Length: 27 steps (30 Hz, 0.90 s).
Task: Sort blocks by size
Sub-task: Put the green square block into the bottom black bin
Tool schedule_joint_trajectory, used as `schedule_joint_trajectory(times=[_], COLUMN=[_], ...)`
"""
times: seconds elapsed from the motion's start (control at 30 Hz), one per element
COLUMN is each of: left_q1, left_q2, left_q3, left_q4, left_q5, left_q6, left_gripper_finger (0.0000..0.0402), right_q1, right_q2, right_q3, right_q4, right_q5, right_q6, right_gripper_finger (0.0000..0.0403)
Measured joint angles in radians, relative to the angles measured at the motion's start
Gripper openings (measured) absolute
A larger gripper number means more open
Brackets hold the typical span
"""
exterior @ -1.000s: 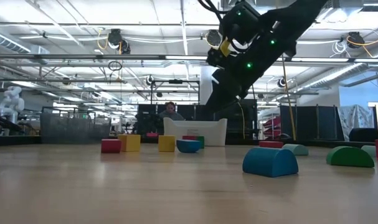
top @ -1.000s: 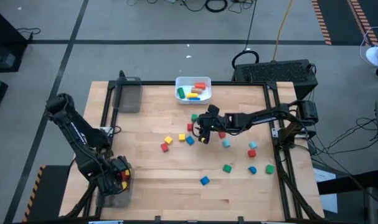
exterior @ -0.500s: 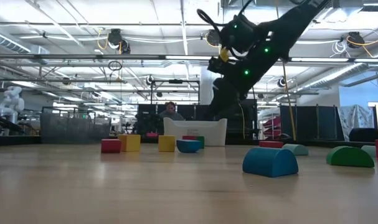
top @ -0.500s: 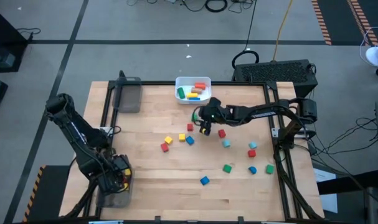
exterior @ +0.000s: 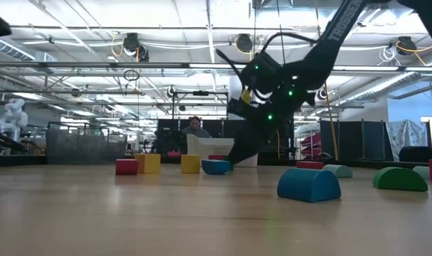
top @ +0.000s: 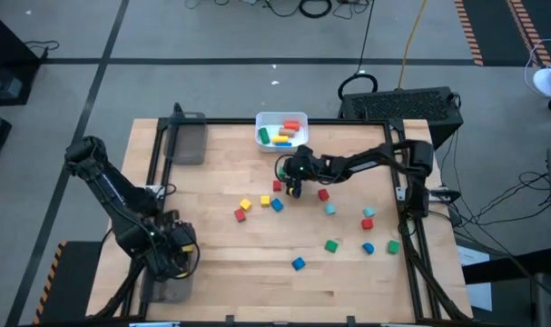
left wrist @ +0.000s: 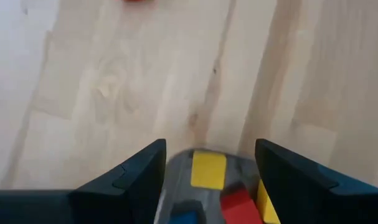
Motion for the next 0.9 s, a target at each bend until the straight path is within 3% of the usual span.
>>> schedule_joint_trajectory(times=[0.2, 0.47, 0.7, 0.9], left_q1=[0.039, 0.084, 0.118, 0.159], left_q2=[0.0, 0.0, 0.0, 0.0], left_q3=[0.0, 0.0, 0.0, 0.0], left_q4=[0.002, 0.016, 0.075, 0.183], left_q5=[-0.115, -0.354, -0.472, -0.492], left_q6=[0.078, 0.272, 0.486, 0.692], left_gripper_finger=[0.0248, 0.0248, 0.0248, 0.0248], right_q1=[-0.005, -0.004, -0.004, -0.003], right_q2=[0.02, 0.02, 0.019, 0.017], right_q3=[0.001, 0.001, 0.001, 0.001], right_q4=[0.003, 0.002, 0.024, 0.126], right_q5=[-0.013, -0.053, -0.195, -0.396], right_q6=[0.023, 0.067, 0.147, 0.249], right_gripper_finger=[0.0231, 0.0112, 0.0111, 0.0111])
